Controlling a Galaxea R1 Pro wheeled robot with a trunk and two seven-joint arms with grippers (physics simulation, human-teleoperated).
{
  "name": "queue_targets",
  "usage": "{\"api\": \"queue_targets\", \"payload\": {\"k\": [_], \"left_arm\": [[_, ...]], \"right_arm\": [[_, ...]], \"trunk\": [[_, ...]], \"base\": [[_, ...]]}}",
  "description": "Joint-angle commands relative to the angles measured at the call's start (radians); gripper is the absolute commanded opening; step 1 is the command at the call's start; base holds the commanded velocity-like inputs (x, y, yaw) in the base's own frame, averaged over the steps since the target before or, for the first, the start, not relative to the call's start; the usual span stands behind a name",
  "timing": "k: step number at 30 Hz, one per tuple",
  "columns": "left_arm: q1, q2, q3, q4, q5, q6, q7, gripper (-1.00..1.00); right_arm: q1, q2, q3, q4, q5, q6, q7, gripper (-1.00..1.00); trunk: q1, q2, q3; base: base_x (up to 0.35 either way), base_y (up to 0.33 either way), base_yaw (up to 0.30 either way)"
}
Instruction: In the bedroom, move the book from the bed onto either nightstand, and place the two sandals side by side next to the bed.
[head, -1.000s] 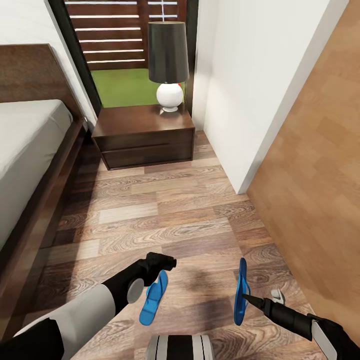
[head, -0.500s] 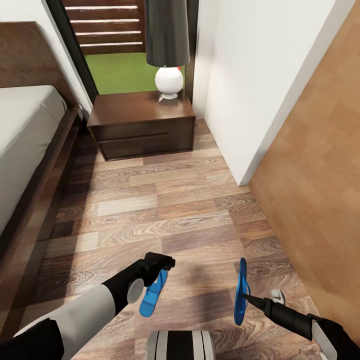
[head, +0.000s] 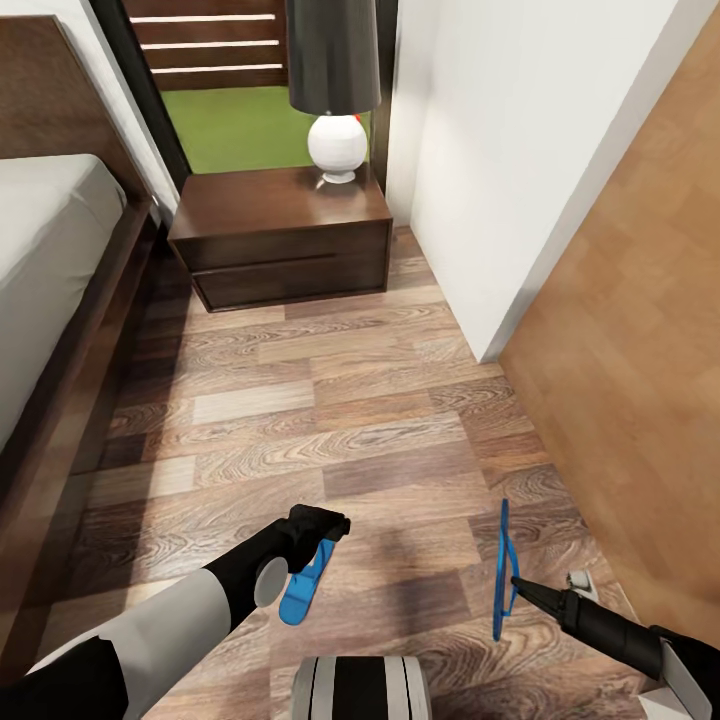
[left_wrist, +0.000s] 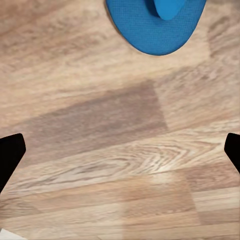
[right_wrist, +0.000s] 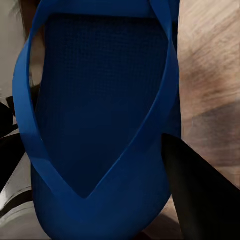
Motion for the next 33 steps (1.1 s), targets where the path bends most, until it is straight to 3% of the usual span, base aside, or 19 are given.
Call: {"api": "queue_targets", "payload": {"k": [1,4,33], "left_arm": [[-0.001,0.0,-0.003,-0.001,-0.007,-0.006,0.0,1.0],[-0.001,0.0,-0.003,-0.001,-0.007,-0.006,0.0,1.0],[-0.001,0.0,-0.003,0.0,-0.002,-0.001,0.001,1.0]], "right_arm": [[0.0,-0.001,0.0,0.0,-0.003,0.011,0.003,-1.0],[0.0,-0.002,-0.001,0.0,-0.005,0.013,0.007,-1.0],[0.0,-0.002,0.001,0.001,-0.005,0.014,0.01,-1.0]], "trunk": [[0.0,0.0,-0.001],[0.0,0.0,-0.001],[0.012,-0.007,-0.109]], "base": [[0.0,0.0,0.0],[0.0,0.0,0.0],[0.0,0.0,0.0]]}}
